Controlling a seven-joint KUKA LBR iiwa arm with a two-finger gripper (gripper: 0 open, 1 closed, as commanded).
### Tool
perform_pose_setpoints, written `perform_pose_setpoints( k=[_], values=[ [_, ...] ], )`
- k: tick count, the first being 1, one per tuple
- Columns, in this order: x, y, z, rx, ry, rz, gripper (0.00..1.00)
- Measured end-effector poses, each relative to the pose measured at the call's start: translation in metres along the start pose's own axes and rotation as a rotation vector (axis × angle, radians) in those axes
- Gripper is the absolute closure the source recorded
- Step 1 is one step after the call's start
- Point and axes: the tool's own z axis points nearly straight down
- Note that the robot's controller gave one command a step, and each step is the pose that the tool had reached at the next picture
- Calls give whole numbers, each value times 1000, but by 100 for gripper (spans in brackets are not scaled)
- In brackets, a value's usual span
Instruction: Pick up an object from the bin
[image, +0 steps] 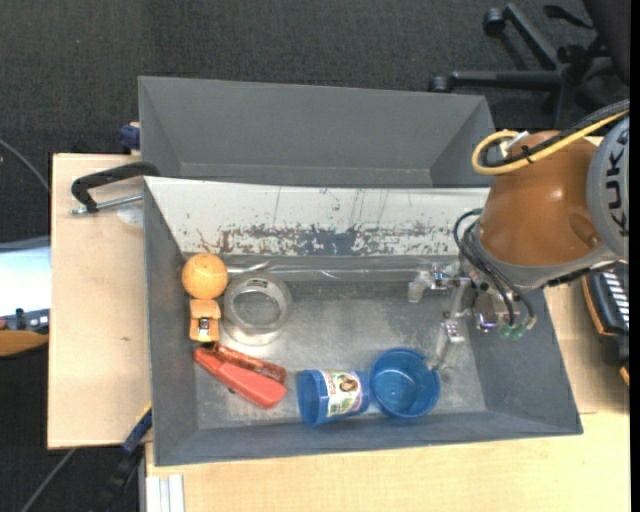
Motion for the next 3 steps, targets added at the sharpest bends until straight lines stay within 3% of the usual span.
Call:
perform_pose_setpoints(
  k=[1, 2, 3],
  values=[
    [0, 0, 0, 0, 0, 0, 0],
    [-5, 15, 50, 1, -8, -39, 0],
    [1, 25, 91, -2, 2, -43, 0]
  ],
)
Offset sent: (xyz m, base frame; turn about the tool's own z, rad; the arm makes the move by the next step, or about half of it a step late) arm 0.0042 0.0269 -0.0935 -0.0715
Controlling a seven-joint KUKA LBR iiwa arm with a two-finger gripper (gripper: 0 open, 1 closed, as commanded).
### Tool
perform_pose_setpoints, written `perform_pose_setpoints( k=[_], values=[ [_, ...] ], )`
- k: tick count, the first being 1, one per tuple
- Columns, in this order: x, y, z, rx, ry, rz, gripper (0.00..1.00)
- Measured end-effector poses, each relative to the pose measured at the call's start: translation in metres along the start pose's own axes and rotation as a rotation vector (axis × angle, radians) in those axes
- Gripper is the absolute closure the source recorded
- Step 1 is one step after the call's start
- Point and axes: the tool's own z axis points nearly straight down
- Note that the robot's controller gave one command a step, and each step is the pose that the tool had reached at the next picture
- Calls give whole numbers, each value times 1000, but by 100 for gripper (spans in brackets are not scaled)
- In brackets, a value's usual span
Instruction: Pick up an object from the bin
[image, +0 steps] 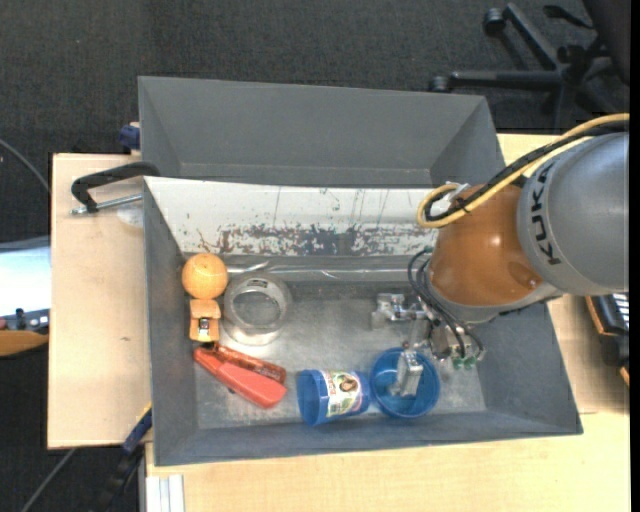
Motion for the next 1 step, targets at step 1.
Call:
perform_pose_setpoints(
  k=[1],
  values=[
    [-1, -18, 8, 1, -10, 99, 100]
  ],
)
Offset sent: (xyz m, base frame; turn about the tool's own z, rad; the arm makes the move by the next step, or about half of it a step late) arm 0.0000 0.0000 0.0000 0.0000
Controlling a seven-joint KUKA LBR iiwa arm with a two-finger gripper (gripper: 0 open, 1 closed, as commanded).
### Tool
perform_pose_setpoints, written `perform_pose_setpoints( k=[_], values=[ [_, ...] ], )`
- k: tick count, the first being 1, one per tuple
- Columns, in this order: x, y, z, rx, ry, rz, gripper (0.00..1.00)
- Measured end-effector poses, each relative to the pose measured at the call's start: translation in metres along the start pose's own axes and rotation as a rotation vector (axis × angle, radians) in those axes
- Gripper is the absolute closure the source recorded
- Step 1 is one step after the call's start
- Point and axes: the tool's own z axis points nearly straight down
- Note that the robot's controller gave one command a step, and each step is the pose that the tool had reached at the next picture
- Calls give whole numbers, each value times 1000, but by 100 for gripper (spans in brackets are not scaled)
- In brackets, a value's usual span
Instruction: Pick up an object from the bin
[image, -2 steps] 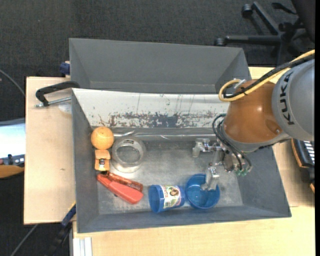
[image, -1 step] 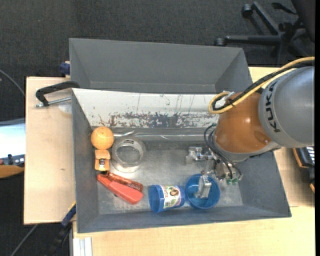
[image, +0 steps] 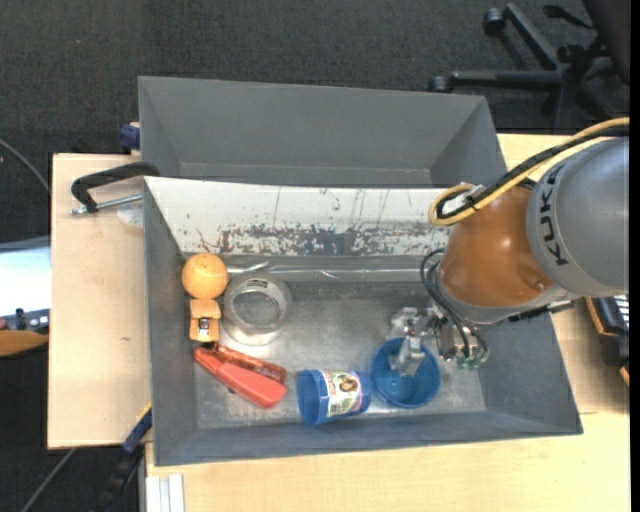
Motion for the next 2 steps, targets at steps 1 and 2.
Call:
perform_pose_setpoints(
  k=[1, 2],
  values=[
    [0, 0, 0, 0, 0, 0, 100],
    [3, 1, -45, -1, 3, 2, 100]
  ],
)
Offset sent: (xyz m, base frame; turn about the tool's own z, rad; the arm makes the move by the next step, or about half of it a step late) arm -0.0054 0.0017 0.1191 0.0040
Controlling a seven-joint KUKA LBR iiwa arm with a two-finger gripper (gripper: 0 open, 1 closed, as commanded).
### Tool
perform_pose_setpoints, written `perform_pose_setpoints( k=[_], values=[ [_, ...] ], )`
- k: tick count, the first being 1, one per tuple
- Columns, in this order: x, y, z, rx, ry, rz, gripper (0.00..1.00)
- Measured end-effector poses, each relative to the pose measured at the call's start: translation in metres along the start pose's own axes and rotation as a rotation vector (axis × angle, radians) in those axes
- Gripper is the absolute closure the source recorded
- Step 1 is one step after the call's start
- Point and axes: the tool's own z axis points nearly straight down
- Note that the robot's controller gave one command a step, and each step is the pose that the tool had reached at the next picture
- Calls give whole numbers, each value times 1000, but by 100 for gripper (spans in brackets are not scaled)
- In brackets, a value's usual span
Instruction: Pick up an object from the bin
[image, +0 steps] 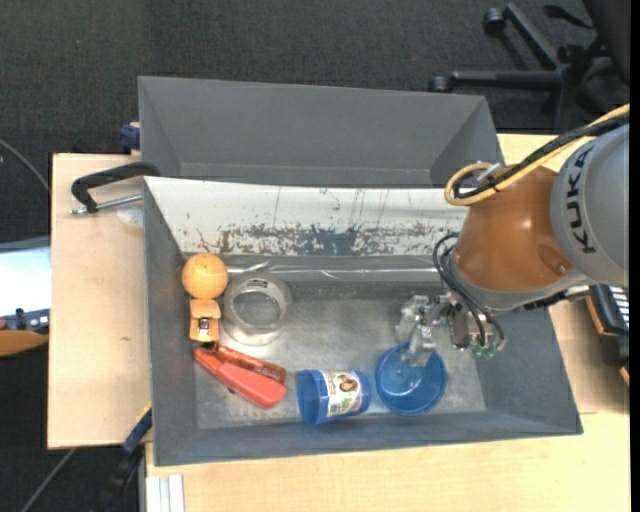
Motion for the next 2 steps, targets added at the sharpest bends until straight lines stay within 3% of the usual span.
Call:
perform_pose_setpoints(
  k=[1, 2],
  values=[
    [0, -2, -70, 0, -4, -8, 100],
    [-5, -4, -110, 0, -14, -9, 100]
  ],
)
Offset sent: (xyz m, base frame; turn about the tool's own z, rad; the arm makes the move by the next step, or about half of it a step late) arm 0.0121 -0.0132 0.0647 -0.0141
